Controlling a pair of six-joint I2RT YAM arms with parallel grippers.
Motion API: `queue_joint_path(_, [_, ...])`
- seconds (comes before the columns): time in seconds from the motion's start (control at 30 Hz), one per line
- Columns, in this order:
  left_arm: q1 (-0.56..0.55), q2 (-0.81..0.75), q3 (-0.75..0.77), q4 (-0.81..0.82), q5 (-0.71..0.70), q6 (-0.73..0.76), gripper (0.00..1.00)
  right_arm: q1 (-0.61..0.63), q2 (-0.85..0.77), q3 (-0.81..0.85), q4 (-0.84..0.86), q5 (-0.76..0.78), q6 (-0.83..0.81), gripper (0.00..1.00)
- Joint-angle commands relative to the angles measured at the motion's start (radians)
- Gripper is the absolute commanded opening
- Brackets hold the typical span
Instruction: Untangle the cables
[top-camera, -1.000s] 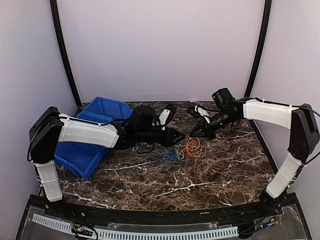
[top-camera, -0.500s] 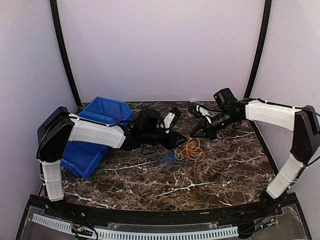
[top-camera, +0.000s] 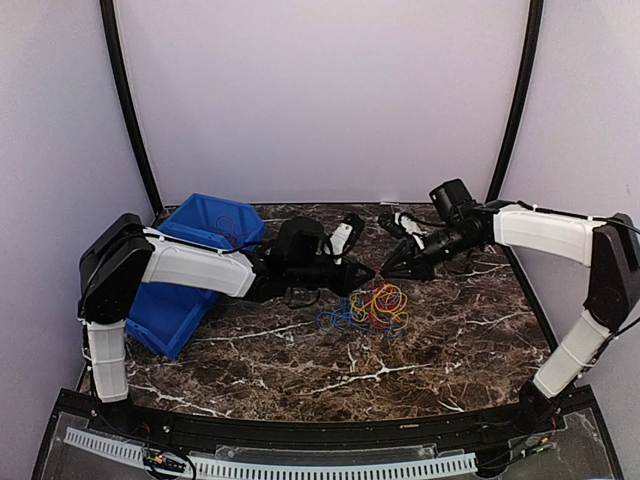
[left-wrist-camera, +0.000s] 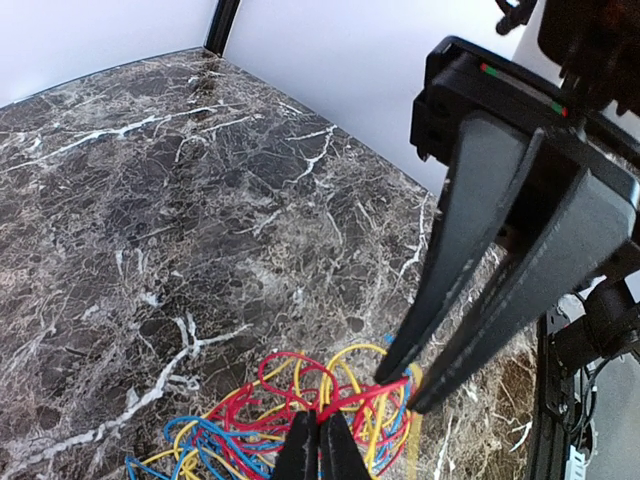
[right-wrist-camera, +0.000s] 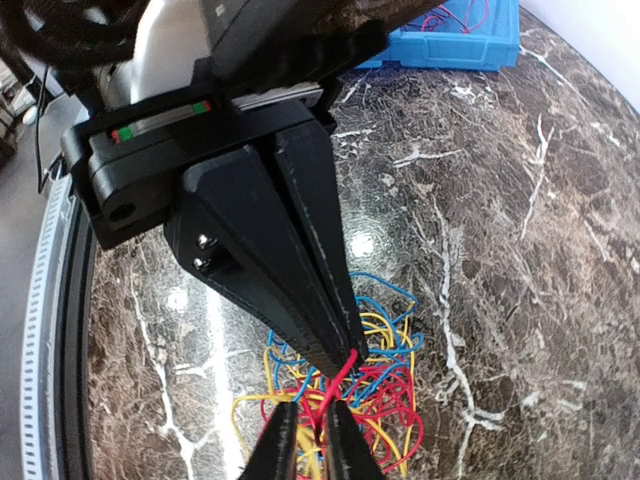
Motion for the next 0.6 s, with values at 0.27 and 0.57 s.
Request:
queue_joint_path(0.27, [-0.003, -0.034, -0.040, 0.081, -0.001, -0.071, 0.00, 0.007, 0.032, -0.049, 0.127, 0.048, 0.081, 0.44])
queue_joint_path(0.57, [-0.004, -0.123, -0.111, 0.128, -0.028, -0.117, 0.00, 0.007, 0.109, -0.068, 0.216, -0.025, 0.151, 0.32])
